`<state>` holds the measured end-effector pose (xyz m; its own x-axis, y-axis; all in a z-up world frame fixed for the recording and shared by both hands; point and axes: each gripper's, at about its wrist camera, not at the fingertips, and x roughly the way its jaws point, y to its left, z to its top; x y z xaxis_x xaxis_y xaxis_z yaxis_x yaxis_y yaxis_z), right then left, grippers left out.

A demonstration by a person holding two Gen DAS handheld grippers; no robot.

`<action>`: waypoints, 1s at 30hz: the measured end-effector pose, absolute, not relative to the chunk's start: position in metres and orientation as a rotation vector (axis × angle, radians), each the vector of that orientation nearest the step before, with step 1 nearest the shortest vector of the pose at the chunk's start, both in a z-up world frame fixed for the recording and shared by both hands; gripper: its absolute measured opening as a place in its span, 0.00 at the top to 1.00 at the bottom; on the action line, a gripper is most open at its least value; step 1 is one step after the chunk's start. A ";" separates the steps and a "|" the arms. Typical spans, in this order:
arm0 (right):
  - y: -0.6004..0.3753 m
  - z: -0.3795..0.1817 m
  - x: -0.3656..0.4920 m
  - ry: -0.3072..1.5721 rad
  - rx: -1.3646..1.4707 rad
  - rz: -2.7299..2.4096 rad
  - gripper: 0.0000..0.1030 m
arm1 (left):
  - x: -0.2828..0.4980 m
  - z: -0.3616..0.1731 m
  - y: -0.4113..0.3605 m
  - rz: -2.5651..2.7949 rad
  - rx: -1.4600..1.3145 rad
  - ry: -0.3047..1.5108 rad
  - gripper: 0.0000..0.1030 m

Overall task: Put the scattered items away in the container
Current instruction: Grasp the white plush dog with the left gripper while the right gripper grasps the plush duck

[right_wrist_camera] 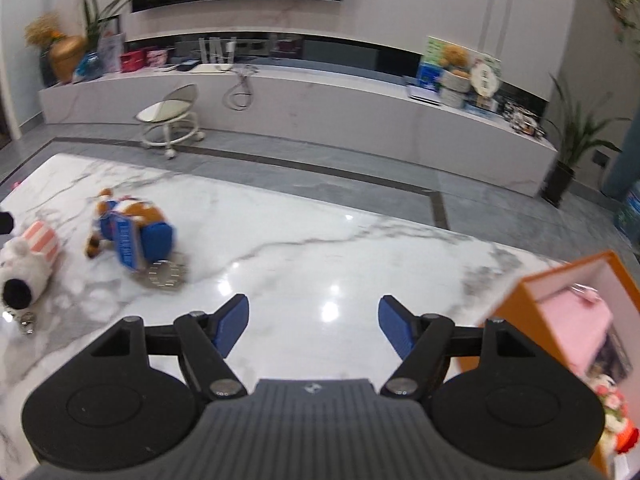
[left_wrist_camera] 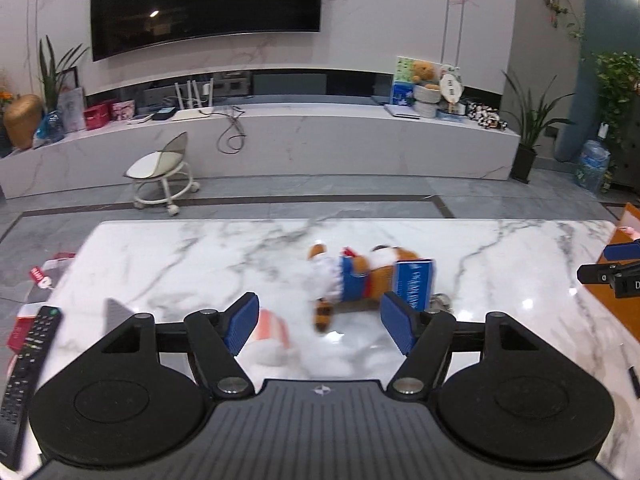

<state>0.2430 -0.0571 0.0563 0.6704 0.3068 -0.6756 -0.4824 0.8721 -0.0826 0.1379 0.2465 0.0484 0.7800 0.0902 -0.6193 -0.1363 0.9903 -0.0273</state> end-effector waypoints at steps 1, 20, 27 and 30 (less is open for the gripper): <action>-0.049 0.055 0.242 0.705 -0.268 0.472 0.28 | 0.138 0.048 0.249 0.124 -0.070 0.672 0.21; 0.086 0.059 0.251 0.685 -0.449 0.802 0.21 | 0.154 0.019 0.281 0.083 -0.215 0.845 0.21; 0.122 0.043 0.271 0.718 -0.536 0.842 0.20 | 0.158 0.010 0.286 0.073 -0.230 0.877 0.21; 0.135 0.032 0.279 0.747 -0.582 0.863 0.19 | 0.160 0.008 0.288 0.077 -0.227 0.876 0.21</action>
